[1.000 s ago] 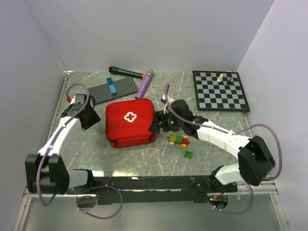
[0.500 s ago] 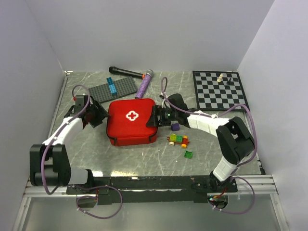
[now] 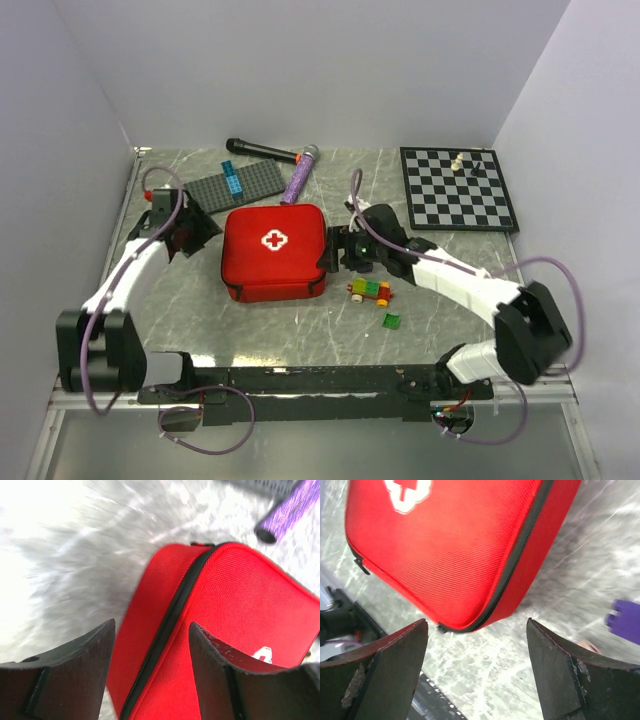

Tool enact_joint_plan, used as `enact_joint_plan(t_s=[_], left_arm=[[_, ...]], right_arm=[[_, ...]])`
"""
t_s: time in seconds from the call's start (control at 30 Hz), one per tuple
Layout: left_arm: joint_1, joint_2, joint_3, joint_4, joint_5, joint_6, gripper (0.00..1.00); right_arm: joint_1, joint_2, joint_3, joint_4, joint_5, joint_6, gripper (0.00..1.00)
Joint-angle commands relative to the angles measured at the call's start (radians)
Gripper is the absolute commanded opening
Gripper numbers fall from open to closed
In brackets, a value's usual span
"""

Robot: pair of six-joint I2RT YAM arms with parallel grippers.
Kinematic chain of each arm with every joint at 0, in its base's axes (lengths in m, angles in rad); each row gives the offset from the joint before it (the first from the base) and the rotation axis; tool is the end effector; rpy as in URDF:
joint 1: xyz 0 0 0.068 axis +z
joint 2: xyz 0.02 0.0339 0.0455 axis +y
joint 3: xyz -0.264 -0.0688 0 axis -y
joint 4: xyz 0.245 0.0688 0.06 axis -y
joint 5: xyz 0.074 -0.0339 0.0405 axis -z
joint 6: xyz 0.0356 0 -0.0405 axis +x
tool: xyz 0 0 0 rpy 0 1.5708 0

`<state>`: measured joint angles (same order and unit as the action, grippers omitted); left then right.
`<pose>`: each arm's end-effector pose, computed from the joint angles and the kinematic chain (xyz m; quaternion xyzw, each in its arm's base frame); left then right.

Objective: Organize the medicine kit

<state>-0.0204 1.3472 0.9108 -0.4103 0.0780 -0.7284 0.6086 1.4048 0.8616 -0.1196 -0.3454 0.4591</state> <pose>0.2813 -0.0085 0.2397 -0.3110 0.8813 -0.1634 0.3161 0.2408 0.1825 0.2325 -0.1413 0.8772 0.3528 0.2933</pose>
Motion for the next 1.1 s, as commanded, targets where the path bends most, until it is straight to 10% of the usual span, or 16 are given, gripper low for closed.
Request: enact_joint_plan(t_s=[0.0, 0.3, 0.5, 1.07], left_arm=[[0.01, -0.187, -0.001, -0.085, -0.155, -0.034, 0.65], [-0.105, -0.292, -0.05, 0.086, 0.233, -0.152, 0.63], [-0.32, -0.197, -0.013, 0.148, 0.232, -0.155, 0.63], [-0.349, -0.057, -0.102, 0.185, 0.217, -0.131, 0.6]], right_arm=[[0.116, -0.127, -0.001, -0.115, 0.198, -0.114, 0.85], [0.269, -0.061, 0.007, -0.121, 0.344, -0.116, 0.79], [0.327, 0.025, 0.037, -0.107, 0.445, -0.059, 0.78], [0.388, 0.132, 0.042, 0.052, 0.654, 0.041, 0.6]])
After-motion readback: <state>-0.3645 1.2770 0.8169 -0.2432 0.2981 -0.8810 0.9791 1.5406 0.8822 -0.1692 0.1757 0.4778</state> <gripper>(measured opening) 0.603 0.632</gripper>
